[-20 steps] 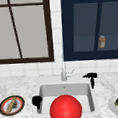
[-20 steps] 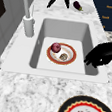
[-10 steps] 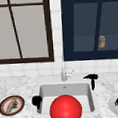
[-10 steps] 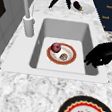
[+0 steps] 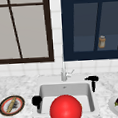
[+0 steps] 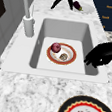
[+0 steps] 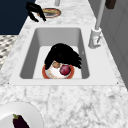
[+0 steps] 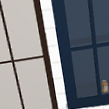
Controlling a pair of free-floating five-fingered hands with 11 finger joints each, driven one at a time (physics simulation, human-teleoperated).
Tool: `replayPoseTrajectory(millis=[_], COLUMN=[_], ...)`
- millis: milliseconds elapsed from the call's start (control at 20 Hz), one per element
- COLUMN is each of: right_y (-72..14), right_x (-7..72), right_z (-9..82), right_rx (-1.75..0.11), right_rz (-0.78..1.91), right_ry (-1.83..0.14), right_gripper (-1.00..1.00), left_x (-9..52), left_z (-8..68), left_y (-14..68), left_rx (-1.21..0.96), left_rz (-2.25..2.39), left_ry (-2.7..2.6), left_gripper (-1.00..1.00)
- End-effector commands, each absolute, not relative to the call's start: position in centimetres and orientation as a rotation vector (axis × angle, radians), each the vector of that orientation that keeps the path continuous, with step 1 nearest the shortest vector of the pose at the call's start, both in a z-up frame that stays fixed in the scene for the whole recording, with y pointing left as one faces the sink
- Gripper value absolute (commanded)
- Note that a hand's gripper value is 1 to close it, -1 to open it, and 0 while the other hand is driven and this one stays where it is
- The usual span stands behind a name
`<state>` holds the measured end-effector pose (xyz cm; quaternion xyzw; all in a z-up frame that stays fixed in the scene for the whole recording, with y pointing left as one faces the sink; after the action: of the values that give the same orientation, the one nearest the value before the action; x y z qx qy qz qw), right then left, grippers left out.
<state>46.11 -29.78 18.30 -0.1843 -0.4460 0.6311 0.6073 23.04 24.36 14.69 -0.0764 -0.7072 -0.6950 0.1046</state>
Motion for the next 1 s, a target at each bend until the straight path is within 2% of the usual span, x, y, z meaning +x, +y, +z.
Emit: replayPoseTrajectory(millis=[0, 100, 150, 400, 950], right_y=[-29.8, -29.2, -29.8, -31.2, -30.1], right_x=[45.8, 46.0, 45.8, 44.3, 44.0], right_z=[18.8, 18.5, 18.3, 20.4, 21.7], right_rx=[-0.436, -0.462, -0.439, -0.560, -0.757], right_rz=[1.318, 1.476, 1.454, 1.401, 1.216], right_ry=[-1.038, -1.005, -1.019, -1.107, -0.974], right_gripper=[-1.00, -1.00, -1.00, -1.00, -1.00], left_x=[23.0, 23.0, 23.0, 23.0, 23.0], left_z=[14.7, 14.7, 14.7, 14.7, 14.7], left_y=[24.4, 24.4, 24.4, 24.4, 24.4], left_rx=[-0.225, -0.225, -0.225, -0.225, -0.225], left_rz=[-2.049, -2.049, -2.049, -2.049, -2.049], left_ry=[-2.085, -2.085, -2.085, -2.085, -2.085], left_gripper=[0.00, 0.00, 0.00, 0.00, 0.00])
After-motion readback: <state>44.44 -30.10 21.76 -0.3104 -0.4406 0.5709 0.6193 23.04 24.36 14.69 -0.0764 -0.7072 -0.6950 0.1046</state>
